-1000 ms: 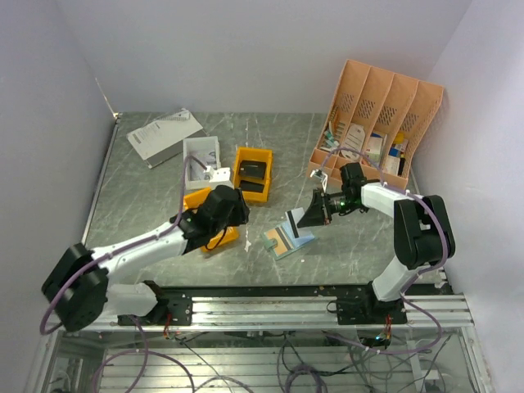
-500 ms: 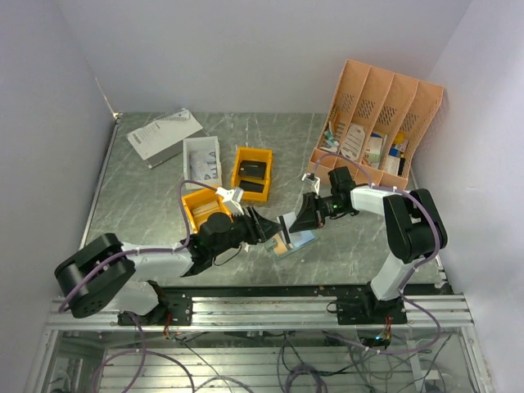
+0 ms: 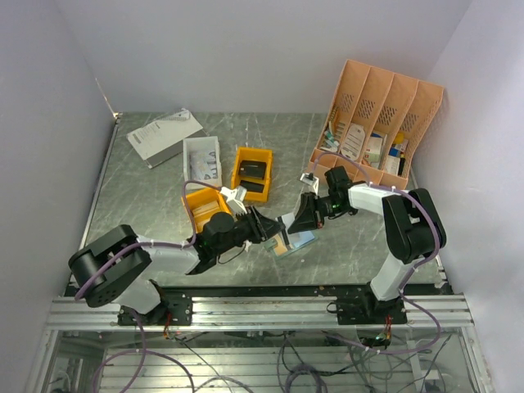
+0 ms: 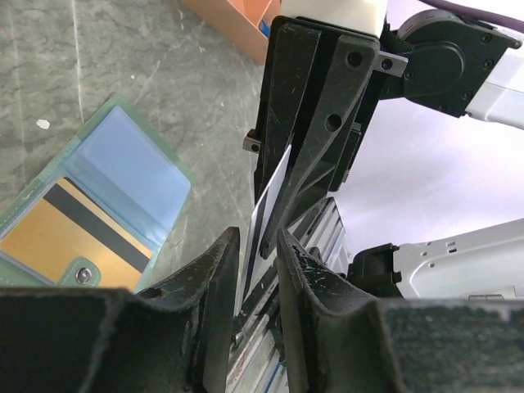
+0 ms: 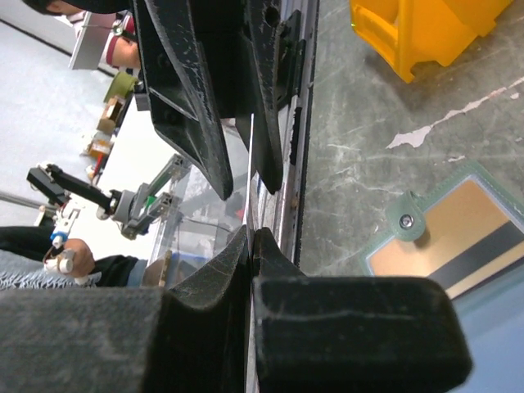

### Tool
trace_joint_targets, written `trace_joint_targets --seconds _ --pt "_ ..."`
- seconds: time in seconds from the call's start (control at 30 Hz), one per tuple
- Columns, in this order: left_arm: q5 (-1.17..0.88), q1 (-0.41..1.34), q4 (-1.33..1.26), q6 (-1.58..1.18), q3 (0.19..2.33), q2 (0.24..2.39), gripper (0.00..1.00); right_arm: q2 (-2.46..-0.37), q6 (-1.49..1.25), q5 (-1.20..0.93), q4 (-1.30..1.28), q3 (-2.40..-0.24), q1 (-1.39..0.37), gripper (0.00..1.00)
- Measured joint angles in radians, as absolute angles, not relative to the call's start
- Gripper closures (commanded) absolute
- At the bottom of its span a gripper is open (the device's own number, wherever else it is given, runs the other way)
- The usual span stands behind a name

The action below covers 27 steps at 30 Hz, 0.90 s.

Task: Put the credit cards into the card holder
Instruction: Move the storage box to the center of the board, then insert the credit card into the card holder.

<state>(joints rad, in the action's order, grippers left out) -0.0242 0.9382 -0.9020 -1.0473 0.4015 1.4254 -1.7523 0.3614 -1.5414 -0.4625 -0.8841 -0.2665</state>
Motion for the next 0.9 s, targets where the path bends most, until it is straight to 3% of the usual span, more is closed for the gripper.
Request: trace_joint_targets --seconds 0.27,0.5,0.63,0.8,0.9 --pt "-0.080 0.928 -0.913 -1.021 0.415 1.431 0.67 -1.753 0.405 -1.554 -0.507 -0.904 -0.295 1.00" --pt "-0.171 0.887 -0.841 -0.979 0.432 1.396 0.90 -1.753 0.461 -1.563 -0.563 -0.924 -0.311 1.00" --pt "-0.208 0.873 -0.815 -0.960 0.436 1.378 0.93 -1.753 0.513 -1.549 -0.609 -0.942 -0.324 1.00" --pt "-0.214 0.871 -0.785 -0.946 0.436 1.349 0.93 -1.753 0.553 -1.514 -0.661 -0.959 -0.339 0.41" --pt "-0.197 0.868 -0.805 -0.951 0.406 1.300 0.93 -1.753 0.625 -1.450 -0.745 -1.011 -0.332 0.35"
